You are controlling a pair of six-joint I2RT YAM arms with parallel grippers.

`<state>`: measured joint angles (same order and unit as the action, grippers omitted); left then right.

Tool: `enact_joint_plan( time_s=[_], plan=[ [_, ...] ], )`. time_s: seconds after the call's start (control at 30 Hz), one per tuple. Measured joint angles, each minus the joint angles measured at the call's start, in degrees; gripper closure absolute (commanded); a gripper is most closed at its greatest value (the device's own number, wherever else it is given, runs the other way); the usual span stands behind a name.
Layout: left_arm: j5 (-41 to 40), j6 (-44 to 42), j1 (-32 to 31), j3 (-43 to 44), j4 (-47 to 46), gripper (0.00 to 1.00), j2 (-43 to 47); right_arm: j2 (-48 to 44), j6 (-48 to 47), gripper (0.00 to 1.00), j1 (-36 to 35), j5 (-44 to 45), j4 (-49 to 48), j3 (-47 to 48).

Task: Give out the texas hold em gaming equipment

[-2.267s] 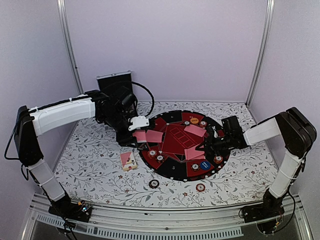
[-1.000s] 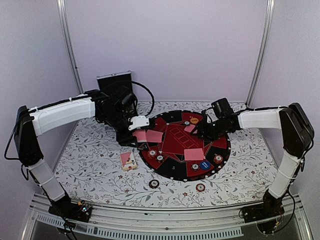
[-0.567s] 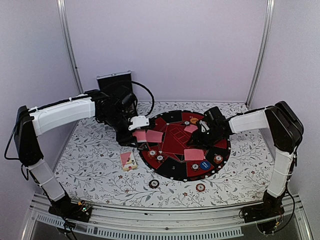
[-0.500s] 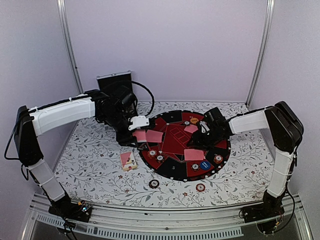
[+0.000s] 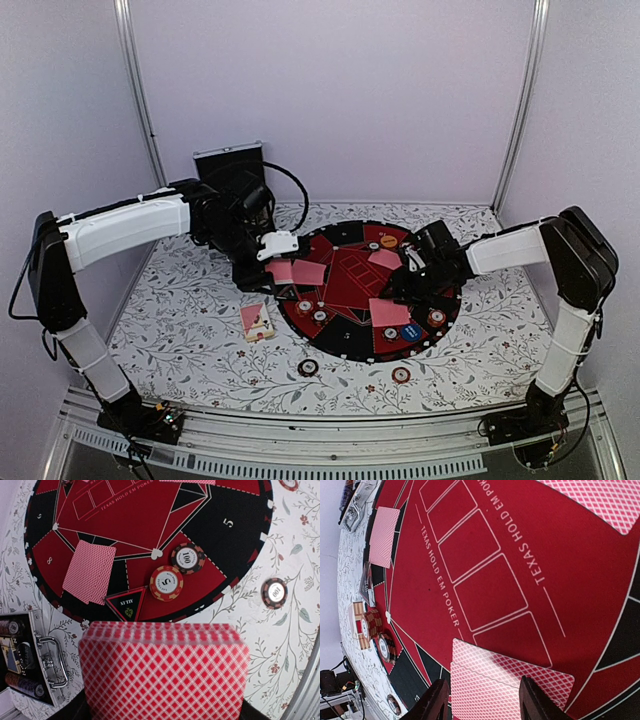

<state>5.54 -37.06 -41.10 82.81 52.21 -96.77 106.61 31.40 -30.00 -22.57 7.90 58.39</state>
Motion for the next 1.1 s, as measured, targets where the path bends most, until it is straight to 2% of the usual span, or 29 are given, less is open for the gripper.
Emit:
enact_joint_plan(
  time_s=[0.27,0.57,0.73,1.1],
  plan=[
    [0.0,0.0,0.0,0.0,0.0,1.0,0.0,-1.44,0.02,0.48,0.0,-0.15,3.32,0.63],
    [-0.04,0.0,0.0,0.0,0.0,1.0,0.0,2.25,0.11,0.48,0.0,-0.81,2.19,8.92],
    [-0.04,0.0,0.0,-0.02,0.02,1.0,0.0,5.49,0.31,0.49,0.0,-0.9,1.81,7.52],
    [-0.04,0.0,0.0,0.0,0.02,1.0,0.0,3.56,0.31,0.49,0.0,-1.38,-3.93,2.21]
  ],
)
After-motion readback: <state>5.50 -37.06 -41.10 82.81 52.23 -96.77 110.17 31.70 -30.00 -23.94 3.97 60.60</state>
